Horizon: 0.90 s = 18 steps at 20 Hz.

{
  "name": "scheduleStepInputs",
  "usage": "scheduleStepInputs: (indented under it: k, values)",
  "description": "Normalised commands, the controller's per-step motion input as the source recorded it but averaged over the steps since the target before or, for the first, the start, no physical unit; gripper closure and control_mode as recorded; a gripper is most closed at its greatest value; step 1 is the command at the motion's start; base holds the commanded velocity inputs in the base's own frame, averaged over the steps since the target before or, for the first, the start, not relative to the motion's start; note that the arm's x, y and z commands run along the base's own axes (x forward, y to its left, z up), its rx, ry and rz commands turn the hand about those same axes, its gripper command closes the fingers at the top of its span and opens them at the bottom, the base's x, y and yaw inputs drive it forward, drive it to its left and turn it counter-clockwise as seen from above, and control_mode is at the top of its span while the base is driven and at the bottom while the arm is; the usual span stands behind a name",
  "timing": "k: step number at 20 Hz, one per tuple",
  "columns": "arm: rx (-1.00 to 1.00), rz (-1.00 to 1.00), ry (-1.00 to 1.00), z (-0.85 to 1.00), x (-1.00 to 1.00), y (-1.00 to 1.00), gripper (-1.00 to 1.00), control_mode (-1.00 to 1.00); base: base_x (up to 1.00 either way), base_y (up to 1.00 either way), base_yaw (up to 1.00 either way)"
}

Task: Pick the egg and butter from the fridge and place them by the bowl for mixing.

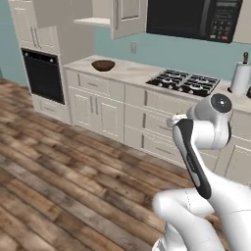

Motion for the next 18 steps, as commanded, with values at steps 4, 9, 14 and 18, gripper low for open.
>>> scheduleStepInputs:
  k: [4,9,14,18]
  values:
    - [0.00,0.00,0.00,0.00,0.00,0.00,1.00,1.00,0.77,0.49,-0.10]
    - [0.00,0.00,0.00,0.00,0.00,0.00,1.00,1.00,0.79,0.47,-0.12]
    - [0.00,0.00,0.00,0.00,0.00,0.00,1.00,1.00,0.82,0.42,-0.13]
    - [0.00,0.00,0.00,0.00,0.00,0.00,1.00,1.00,0.83,0.38,-0.18]
